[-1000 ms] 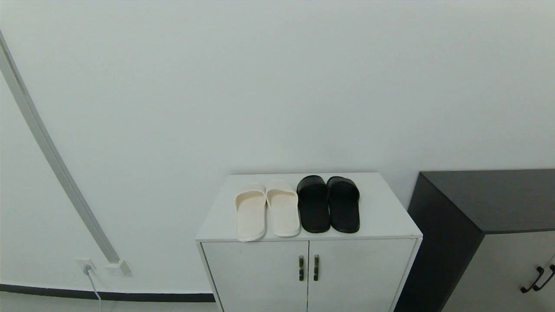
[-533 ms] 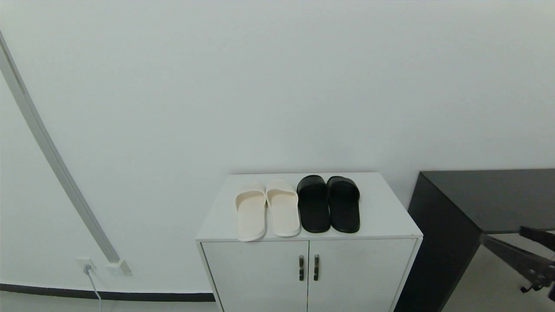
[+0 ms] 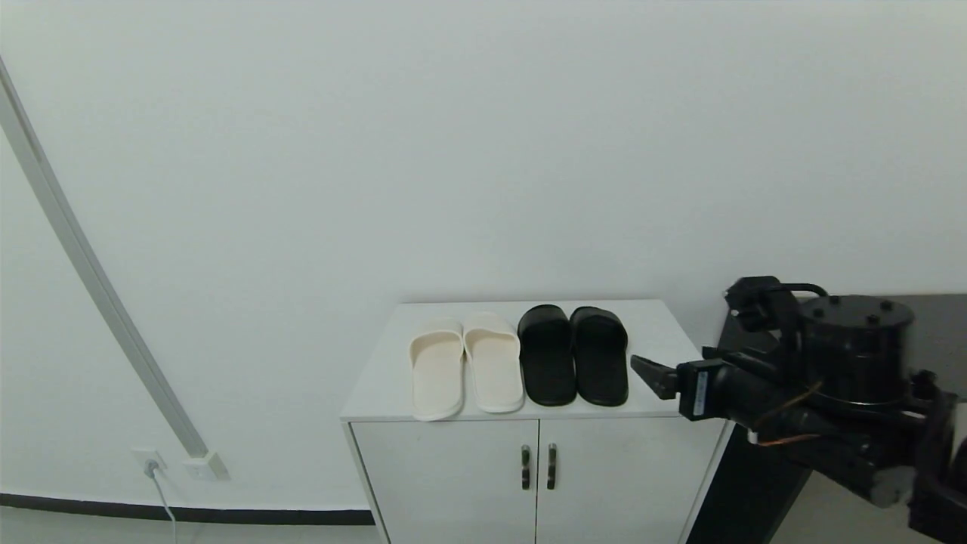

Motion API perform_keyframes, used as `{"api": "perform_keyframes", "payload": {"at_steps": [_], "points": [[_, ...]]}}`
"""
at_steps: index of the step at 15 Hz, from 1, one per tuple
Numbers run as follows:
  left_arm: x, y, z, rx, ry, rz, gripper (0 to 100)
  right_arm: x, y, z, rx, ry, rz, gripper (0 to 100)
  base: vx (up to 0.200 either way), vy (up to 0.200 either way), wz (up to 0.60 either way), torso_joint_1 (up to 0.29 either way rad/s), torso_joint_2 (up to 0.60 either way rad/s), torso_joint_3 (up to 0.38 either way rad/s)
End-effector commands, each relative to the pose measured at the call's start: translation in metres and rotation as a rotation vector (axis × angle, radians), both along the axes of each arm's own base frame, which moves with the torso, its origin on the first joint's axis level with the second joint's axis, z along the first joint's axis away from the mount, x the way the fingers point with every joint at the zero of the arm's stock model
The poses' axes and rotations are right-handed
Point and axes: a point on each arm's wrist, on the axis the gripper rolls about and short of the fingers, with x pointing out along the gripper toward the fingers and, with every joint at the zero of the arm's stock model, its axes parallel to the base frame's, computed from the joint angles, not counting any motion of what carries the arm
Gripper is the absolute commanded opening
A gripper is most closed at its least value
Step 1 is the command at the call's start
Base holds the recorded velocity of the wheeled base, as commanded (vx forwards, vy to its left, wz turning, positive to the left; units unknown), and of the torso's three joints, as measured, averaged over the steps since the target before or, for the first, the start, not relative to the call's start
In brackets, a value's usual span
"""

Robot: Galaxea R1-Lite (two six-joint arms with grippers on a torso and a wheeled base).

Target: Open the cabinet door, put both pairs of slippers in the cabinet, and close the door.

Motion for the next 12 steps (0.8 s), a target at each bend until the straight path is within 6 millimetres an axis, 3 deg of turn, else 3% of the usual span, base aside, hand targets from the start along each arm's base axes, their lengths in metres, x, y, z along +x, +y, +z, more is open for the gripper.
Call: {"api": "perform_keyframes", "payload": {"at_steps": [1, 5, 12], "points": [[0.0, 0.0, 0.0, 0.0, 0.001, 0.002, 0, 0.026, 0.038, -0.015, -0.029, 0.012, 0.0, 100, 0.0, 0.0, 0.0, 0.0, 0.0, 0.0], [0.0, 0.0, 0.0, 0.0, 0.001, 0.0, 0, 0.039, 0.075, -0.023, -0.058, 0.0, -0.03, 100, 0.0, 0.0, 0.0, 0.0, 0.0, 0.0], [0.0, 0.0, 0.0, 0.0, 0.001, 0.0, 0, 0.081, 0.096, -0.057, -0.076, 0.019, -0.138, 100, 0.0, 0.0, 0.0, 0.0, 0.0, 0.0]]}}
